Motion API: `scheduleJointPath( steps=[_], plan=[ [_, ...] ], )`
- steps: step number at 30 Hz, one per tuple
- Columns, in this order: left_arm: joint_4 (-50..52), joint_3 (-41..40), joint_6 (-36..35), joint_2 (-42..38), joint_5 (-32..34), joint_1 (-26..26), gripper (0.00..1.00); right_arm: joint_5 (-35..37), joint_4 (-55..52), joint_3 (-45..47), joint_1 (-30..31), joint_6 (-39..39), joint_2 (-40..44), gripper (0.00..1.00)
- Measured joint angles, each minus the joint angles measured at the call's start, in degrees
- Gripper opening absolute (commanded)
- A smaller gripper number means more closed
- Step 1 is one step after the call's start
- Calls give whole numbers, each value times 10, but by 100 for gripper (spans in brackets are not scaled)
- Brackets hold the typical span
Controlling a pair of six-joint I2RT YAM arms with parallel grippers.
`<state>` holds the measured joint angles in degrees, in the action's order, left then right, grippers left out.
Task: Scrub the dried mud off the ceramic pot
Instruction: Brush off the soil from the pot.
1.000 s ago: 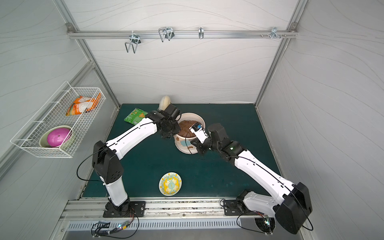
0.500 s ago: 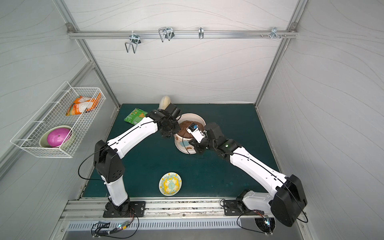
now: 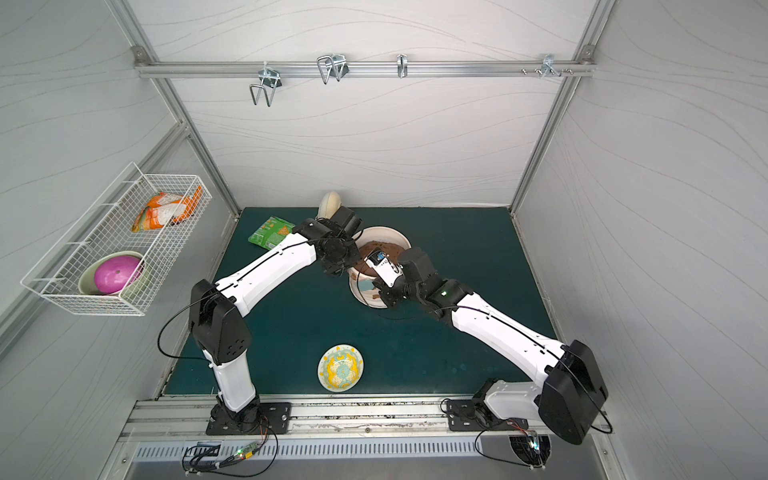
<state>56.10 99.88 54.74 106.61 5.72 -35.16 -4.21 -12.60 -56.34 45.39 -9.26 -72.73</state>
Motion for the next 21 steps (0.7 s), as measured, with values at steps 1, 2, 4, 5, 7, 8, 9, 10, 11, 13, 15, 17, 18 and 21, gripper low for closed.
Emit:
scheduleJointPath(
  steps=[1, 2, 4, 5, 7, 8, 9, 10, 11, 13, 15, 17, 18, 21],
  plan=[
    [1, 1, 0, 1, 0, 0, 20, 3, -2, 0, 0, 0, 0, 0],
    [3, 3, -1, 2, 1, 0, 20, 5, -4, 0, -1, 2, 0, 0],
    [6, 6, -2, 4, 1, 0, 20, 5, -9, 1, -3, 6, 0, 0],
    [6, 6, -4, 4, 1, 0, 20, 4, -10, 2, -6, 8, 1, 0],
    [8, 8, -6, 5, 1, 0, 20, 3, -11, 7, -9, 18, 5, 0],
    [10, 10, -7, 6, 1, 0, 20, 2, -11, 11, -10, 22, 8, 0],
    [11, 11, -9, 7, 1, 0, 20, 2, -11, 14, -10, 24, 10, 0],
    [12, 12, -10, 7, 1, 0, 20, 2, -11, 19, -10, 26, 14, 0],
    [14, 14, -12, 8, 1, 0, 20, 2, -11, 25, -11, 30, 17, 0],
    [14, 14, -15, 8, 1, 0, 20, 1, -15, 40, -13, 35, 27, 0],
    [14, 14, -17, 8, 1, 0, 21, 1, -25, 56, -14, 35, 35, 0],
    [15, 14, -20, 8, 1, 0, 21, -3, -29, 71, -8, 33, 43, 0],
    [15, 14, -21, 8, 1, 0, 21, -8, -29, 76, -5, 33, 48, 0],
    [15, 15, -26, 9, 2, 0, 21, -30, -25, 80, 5, 34, 63, 0]
  ],
)
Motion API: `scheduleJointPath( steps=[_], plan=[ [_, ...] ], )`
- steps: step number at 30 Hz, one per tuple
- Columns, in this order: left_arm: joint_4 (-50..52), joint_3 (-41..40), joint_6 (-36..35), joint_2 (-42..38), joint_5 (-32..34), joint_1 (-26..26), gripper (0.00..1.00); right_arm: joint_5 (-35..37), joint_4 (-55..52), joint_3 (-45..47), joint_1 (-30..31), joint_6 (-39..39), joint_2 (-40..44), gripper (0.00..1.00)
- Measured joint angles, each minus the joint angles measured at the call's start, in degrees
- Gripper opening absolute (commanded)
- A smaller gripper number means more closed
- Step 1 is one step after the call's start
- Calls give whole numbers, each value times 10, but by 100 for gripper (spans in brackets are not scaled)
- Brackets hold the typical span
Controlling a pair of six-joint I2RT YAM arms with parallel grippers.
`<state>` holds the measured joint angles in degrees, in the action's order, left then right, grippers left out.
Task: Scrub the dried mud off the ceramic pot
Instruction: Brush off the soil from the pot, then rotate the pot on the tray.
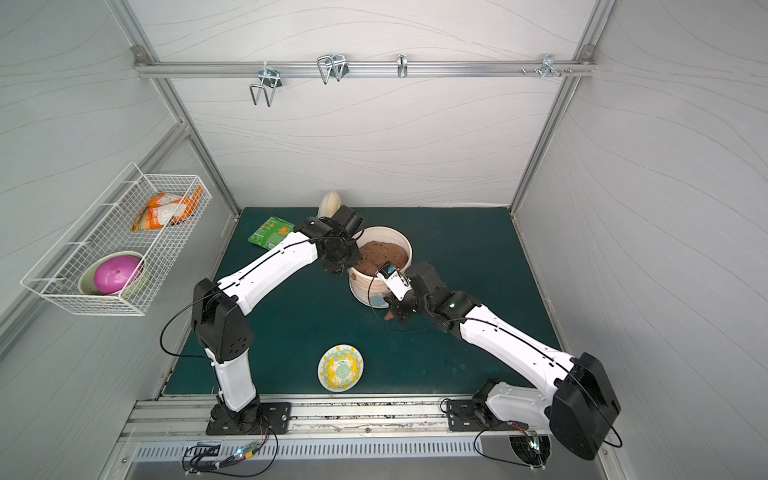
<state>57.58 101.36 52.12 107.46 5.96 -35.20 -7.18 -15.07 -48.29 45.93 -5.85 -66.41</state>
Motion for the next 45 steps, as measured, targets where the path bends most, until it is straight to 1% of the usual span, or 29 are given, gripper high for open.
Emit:
scheduleJointPath(
  steps=[3, 5, 9, 14, 24, 29, 32, 35, 40, 42, 45],
  plan=[
    [0, 0, -10, 0, 3, 0, 22, -17, 23, -1, 7, 0, 11, 0],
    [0, 0, -18, 0, 7, 0, 22, -16, 43, -1, 11, 0, 10, 0],
    [1, 2, -33, 1, 11, -1, 22, 10, 91, -1, 17, -9, -7, 0],
    [9, 11, -46, 7, 11, -1, 21, 41, 132, 5, 17, -33, -56, 0],
    [5, 12, -79, 7, 11, 0, 20, 86, 126, 47, 18, -65, -64, 0],
    [5, 12, -91, 7, 12, 0, 20, 98, 103, 48, 20, -66, -50, 0],
    [5, 12, -97, 7, 16, 0, 20, 104, 71, 48, 28, -59, -30, 0],
    [4, 12, -104, 7, 19, 0, 20, 93, 40, 53, 31, -48, 5, 0],
    [3, 12, -127, 7, 22, 1, 20, 26, 28, 55, 32, -26, 56, 0],
    [2, 12, -135, 7, 23, 1, 20, 6, 35, 53, 32, -19, 52, 0],
    [0, 12, -151, 7, 23, 2, 20, 5, 49, 41, 32, -17, 17, 0]
  ],
)
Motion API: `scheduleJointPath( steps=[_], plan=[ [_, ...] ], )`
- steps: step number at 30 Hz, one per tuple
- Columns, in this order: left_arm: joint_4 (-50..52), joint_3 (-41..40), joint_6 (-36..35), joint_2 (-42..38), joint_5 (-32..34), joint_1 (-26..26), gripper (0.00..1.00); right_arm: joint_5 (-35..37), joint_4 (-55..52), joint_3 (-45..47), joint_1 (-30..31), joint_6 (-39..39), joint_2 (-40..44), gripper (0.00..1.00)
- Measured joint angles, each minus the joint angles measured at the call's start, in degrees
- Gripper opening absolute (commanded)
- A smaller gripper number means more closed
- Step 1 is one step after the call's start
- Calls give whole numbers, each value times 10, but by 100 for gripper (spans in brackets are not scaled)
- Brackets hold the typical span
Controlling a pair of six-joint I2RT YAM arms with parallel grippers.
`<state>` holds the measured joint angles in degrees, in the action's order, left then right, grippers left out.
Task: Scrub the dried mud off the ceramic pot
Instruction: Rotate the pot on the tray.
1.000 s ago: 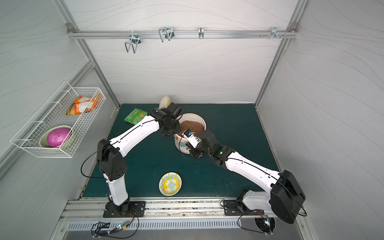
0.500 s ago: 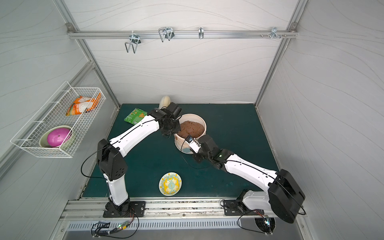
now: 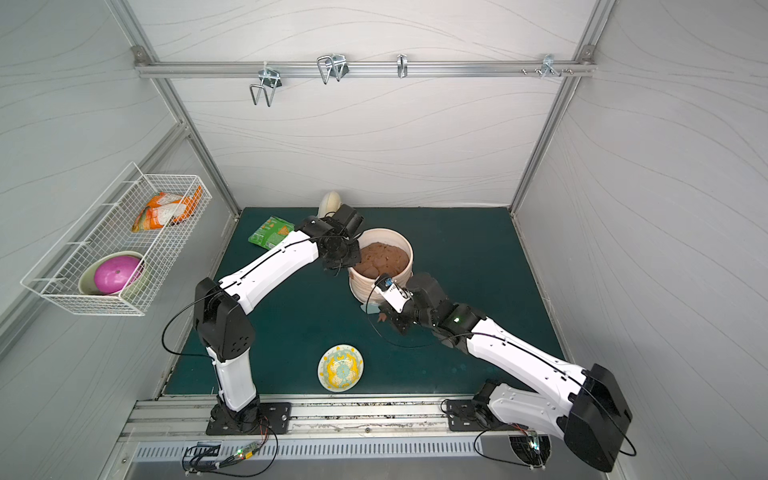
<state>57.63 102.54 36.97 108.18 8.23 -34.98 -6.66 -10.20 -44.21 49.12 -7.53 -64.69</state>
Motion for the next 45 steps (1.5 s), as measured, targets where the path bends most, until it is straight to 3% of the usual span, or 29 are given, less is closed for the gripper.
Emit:
scheduleJointPath(
  steps=[5, 14, 29, 39, 45],
  plan=[
    [-1, 2, -39, 2, 1, 1, 21, 19, 23, -24, 0, -14, -59, 0],
    [-11, 4, -113, 4, 12, 10, 21, -5, 1, -73, -36, -48, -67, 0],
    [-15, 5, -151, 5, 3, 14, 21, -50, -121, -56, -124, -49, 17, 0],
    [-21, 6, -203, 6, -1, 18, 20, -129, -138, -81, -86, -48, 19, 0],
    [-25, 16, -248, 14, 0, 20, 21, -122, -113, -130, -84, -61, -39, 0]
  ],
)
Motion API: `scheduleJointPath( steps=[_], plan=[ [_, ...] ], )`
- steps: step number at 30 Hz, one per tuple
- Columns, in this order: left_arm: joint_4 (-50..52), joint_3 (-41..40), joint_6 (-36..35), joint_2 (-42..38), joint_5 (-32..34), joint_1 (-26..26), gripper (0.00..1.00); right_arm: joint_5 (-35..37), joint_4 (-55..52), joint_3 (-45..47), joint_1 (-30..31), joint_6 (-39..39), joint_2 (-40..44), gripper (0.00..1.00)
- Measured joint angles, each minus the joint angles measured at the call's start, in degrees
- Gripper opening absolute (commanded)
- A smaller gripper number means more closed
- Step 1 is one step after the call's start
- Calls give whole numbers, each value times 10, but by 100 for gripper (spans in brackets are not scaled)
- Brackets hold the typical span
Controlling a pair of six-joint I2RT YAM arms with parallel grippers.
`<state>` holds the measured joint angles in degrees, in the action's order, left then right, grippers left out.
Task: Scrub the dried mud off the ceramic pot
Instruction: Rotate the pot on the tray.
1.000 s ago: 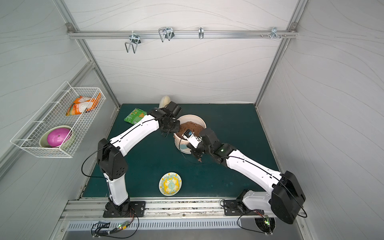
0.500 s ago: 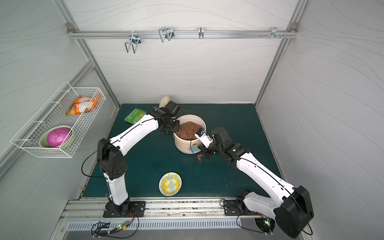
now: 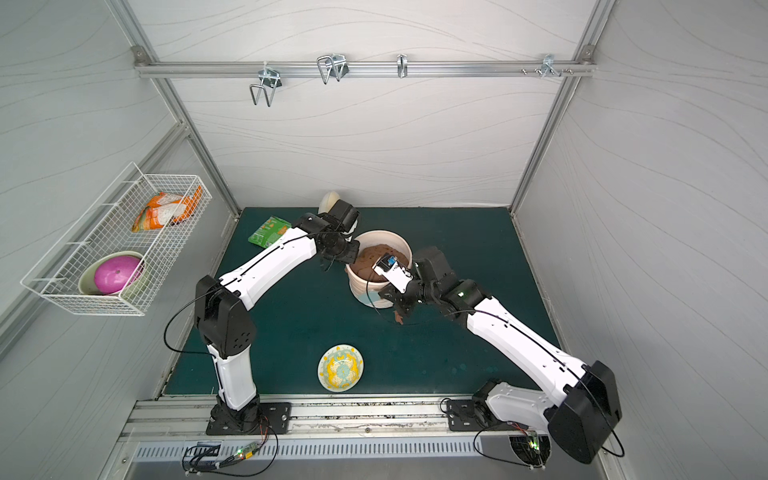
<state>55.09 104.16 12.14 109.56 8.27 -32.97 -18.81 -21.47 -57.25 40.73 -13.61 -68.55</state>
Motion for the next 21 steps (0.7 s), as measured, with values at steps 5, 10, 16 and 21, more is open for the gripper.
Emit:
scheduleJointPath(
  steps=[5, 10, 16, 21],
  plan=[
    [0, 1, -16, 1, -1, 0, 21, 18, -6, 9, -27, -9, -13, 0],
    [0, 2, -25, 1, -1, 1, 21, 28, -20, 46, -44, -2, 26, 0],
    [1, 3, -33, 1, -3, 3, 24, 30, -41, 83, -45, 28, 78, 0],
    [17, 7, -42, 1, -3, 3, 37, -10, -38, 97, -39, 49, 126, 0]
  ],
)
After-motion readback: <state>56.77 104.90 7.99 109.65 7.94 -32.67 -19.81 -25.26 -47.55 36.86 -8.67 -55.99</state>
